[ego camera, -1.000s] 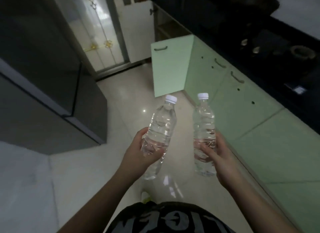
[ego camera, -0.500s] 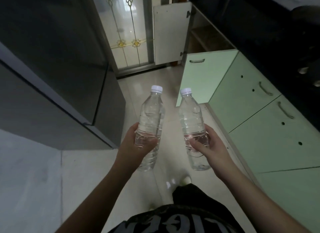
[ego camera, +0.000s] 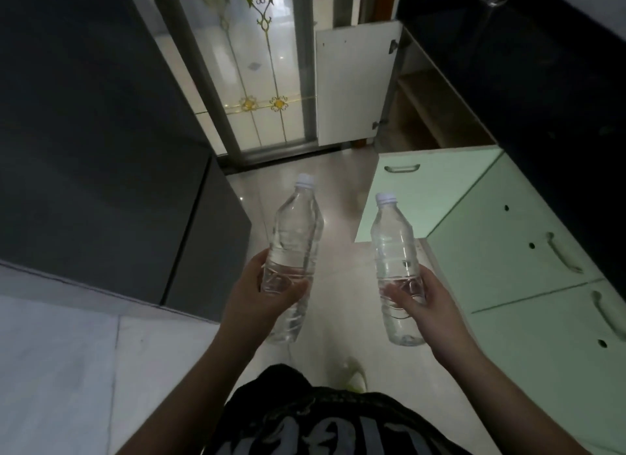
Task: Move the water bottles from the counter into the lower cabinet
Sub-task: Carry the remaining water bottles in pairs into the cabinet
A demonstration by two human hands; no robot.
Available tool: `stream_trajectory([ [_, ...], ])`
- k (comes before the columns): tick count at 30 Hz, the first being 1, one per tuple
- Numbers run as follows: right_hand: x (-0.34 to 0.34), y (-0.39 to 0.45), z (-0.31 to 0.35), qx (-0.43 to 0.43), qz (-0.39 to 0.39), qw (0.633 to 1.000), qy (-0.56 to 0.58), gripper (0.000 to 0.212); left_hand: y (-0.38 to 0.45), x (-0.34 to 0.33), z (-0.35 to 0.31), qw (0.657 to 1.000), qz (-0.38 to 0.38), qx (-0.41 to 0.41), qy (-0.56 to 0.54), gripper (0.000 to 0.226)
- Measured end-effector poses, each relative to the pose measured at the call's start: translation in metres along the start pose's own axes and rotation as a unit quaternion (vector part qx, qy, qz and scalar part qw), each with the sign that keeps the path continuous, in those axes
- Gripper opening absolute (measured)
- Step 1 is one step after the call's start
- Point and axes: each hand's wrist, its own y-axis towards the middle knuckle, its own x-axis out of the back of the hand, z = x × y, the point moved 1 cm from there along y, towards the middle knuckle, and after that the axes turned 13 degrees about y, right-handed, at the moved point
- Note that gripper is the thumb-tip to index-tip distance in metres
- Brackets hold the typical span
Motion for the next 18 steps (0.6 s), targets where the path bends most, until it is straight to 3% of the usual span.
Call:
stream_trajectory([
  [3,-0.026,0.043,0.014,-0.002,0.028,1.000,-0.005,0.041,0.036,0.015,0.005,1.000,-0.015,0.015,-0.010,0.049],
  [10,-0.122,0.151,0.054,0.002,0.087,0.996,-0.010,0.033,0.151,0.067,0.015,0.998,-0.019,0.026,-0.056,0.036],
  [18,-0.203,0.247,0.109,0.010,0.051,0.999,0.004,0.024,0.278,0.120,-0.003,0.996,-0.004,0.035,-0.087,0.058],
])
